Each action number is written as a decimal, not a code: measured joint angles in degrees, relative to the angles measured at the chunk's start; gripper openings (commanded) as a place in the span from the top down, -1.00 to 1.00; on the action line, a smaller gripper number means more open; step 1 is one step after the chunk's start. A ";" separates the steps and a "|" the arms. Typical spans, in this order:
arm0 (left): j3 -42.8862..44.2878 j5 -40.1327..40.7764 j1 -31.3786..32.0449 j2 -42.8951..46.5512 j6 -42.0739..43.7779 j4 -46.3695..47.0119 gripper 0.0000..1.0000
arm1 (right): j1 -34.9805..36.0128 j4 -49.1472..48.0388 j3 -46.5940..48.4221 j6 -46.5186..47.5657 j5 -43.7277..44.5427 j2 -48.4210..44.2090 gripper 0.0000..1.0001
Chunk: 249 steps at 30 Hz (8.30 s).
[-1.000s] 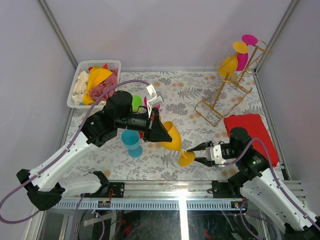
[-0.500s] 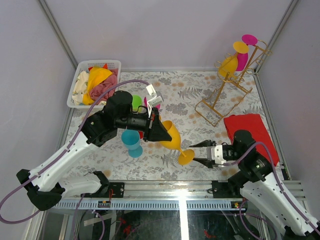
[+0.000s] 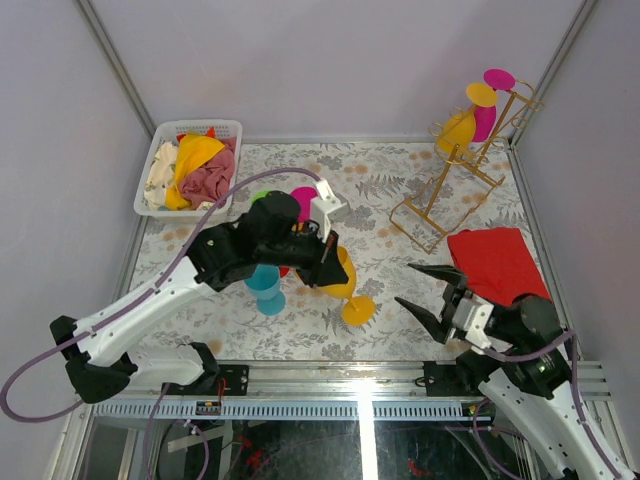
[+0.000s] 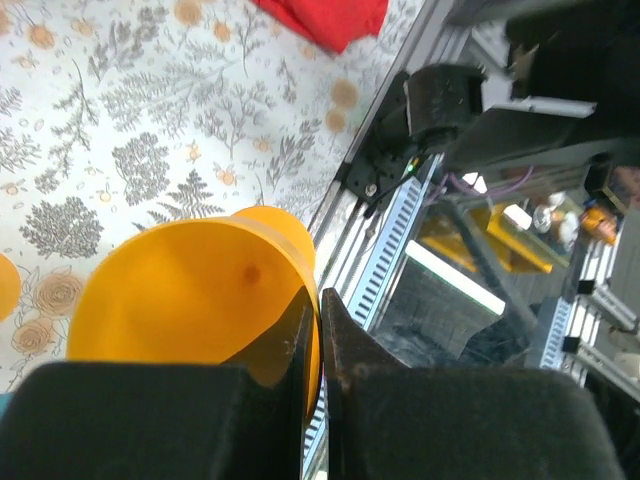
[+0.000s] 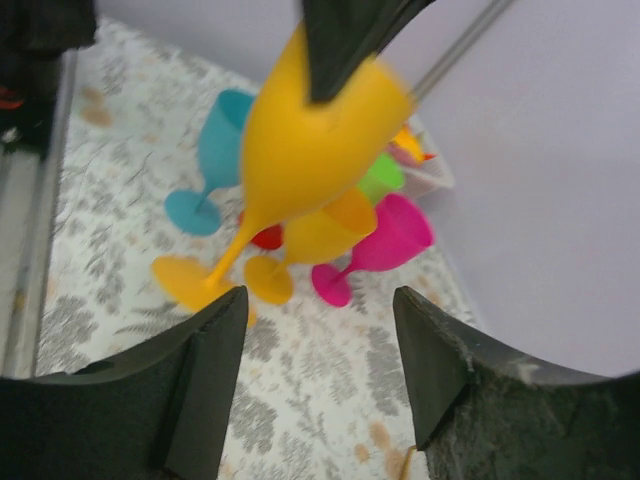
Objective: Take the wine glass off the wine glass rack
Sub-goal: Place the wine glass at the center of the board, then pick up the wine glass from the wine rack.
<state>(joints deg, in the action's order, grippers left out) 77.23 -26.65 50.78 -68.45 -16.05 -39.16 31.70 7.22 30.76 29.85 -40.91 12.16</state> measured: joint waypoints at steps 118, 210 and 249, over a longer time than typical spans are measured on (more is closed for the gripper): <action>-13.05 34.29 -0.37 22.05 -9.75 4.92 -1.00 | -1.79 26.01 60.76 -32.89 63.45 52.81 -0.99; -14.29 34.53 -10.14 27.26 -11.08 -1.55 -1.00 | -42.38 15.76 86.66 -78.05 30.08 96.74 0.68; -14.29 33.88 -10.14 26.62 -11.13 -1.57 -1.00 | -42.53 -8.48 69.22 -103.41 26.49 91.54 1.00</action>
<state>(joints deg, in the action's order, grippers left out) 62.94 7.22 40.64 -41.82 -27.18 -40.73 -10.83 -1.26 99.98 -73.56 -14.41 103.70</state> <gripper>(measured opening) 0.997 0.031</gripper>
